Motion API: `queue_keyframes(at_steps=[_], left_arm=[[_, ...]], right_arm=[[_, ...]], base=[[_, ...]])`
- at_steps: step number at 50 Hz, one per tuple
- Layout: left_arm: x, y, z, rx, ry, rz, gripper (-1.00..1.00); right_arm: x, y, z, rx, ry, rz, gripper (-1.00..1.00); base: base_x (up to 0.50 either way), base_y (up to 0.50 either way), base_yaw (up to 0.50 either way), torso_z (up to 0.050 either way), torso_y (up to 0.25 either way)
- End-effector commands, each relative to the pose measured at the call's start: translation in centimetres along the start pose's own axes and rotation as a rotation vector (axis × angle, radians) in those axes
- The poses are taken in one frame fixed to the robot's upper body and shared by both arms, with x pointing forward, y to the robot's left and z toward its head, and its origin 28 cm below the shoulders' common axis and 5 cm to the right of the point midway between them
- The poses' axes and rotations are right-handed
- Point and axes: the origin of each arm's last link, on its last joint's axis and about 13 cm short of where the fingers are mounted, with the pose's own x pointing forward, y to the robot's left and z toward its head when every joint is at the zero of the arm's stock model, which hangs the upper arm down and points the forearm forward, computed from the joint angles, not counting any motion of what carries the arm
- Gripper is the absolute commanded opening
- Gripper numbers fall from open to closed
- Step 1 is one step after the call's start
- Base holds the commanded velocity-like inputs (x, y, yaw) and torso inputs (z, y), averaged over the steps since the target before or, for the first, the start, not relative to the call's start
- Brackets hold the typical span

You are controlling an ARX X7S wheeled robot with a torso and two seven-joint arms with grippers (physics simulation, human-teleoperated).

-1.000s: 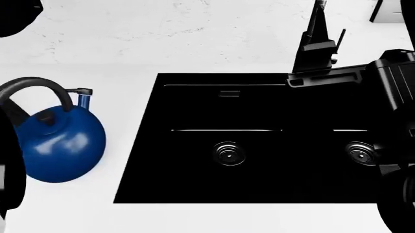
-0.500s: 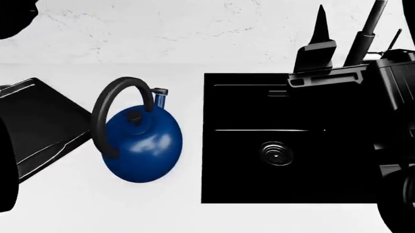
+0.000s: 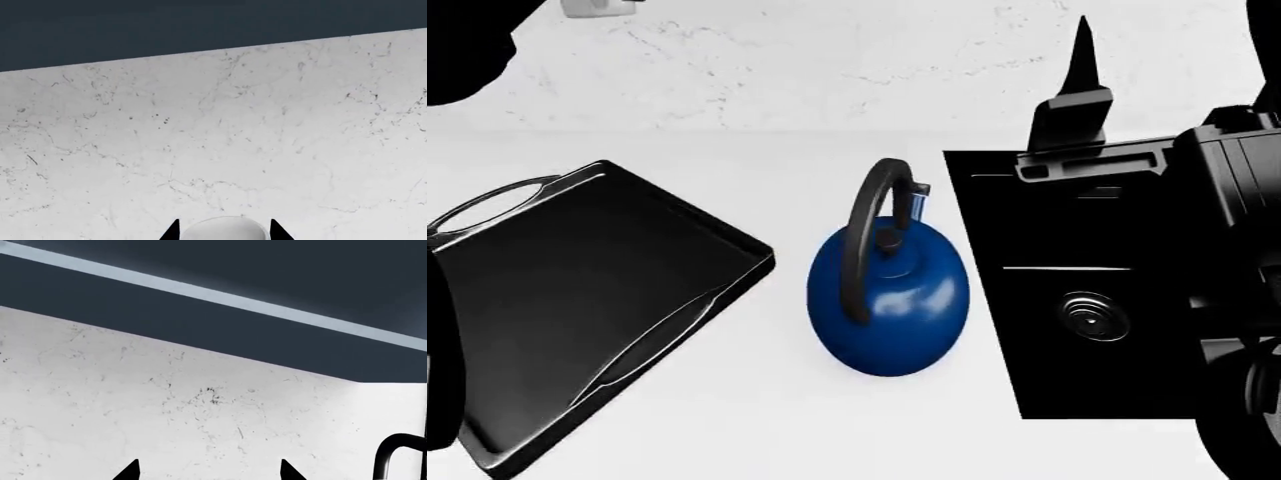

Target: Pick the kettle from the counter and place it on the tray. Then pick the mug from the cabinet and place it on the tray. Then close the cabinet doors.

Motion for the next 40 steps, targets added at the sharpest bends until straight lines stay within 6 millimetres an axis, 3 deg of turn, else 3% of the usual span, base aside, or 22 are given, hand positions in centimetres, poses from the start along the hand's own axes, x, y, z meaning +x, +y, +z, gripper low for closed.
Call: queue_keyframes(at_steps=[1, 21, 31, 40], left_arm=[[0.1, 0.0, -0.5, -0.003, 0.007, 0.005, -1.00], [0.5, -1.5, -2.4, -0.014, 0.027, -0.054, -1.00], [2.3, -3.7, -6.5, -0.016, 0.080, -0.099, -1.00], [4.2, -4.4, -10.6, -0.015, 0.160, -0.073, -1.00]], right_arm=[[0.0, 0.0, 0.0, 0.000, 0.000, -0.002, 1.00], [-0.1, 0.0, 0.1, 0.034, 0.009, 0.011, 1.00], [-0.3, -0.2, 0.3, 0.039, 0.010, 0.015, 1.00], [-0.3, -0.2, 0.1, 0.047, 0.011, 0.015, 1.00]], base=[[0.00, 0.50, 0.00, 0.000, 0.000], [0.00, 0.44, 0.00, 0.000, 0.001], [0.00, 0.00, 0.00, 0.000, 0.000], [0.00, 0.00, 0.00, 0.000, 0.001]])
